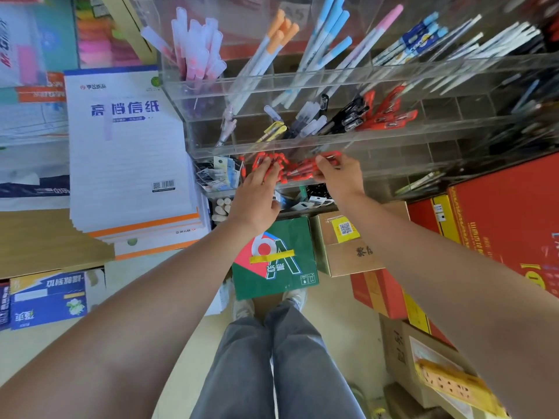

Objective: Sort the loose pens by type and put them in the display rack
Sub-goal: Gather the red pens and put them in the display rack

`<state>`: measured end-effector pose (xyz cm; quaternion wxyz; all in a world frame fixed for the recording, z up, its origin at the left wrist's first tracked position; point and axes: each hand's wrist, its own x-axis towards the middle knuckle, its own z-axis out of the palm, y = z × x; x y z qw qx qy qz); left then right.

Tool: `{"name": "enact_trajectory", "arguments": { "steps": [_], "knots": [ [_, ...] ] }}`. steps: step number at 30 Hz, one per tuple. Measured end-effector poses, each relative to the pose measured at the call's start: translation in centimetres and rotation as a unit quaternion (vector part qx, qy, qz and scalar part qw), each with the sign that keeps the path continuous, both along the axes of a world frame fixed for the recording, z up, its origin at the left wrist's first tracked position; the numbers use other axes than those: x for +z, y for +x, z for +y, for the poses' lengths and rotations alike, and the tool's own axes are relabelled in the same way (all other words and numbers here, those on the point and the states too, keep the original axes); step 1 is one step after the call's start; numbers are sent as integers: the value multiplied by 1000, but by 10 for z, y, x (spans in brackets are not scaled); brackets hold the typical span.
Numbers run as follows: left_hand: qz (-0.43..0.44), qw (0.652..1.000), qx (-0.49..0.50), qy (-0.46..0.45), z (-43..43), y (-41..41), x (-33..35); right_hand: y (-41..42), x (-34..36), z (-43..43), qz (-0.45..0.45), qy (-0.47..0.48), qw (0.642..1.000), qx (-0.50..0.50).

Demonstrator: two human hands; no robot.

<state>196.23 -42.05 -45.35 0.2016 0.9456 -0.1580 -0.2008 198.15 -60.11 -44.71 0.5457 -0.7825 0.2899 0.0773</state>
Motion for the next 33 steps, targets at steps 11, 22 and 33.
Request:
{"name": "enact_trajectory", "arguments": {
  "steps": [11,22,33],
  "knots": [
    [12,1000,0,-13,3,4,4,-5,0,9,-28,-86,995,34],
    [25,1000,2,-14,3,4,6,-13,-7,12,-29,-30,999,1],
    [42,999,12,-24,2,4,6,-11,-13,18,-50,-73,996,10]
  ]
}}
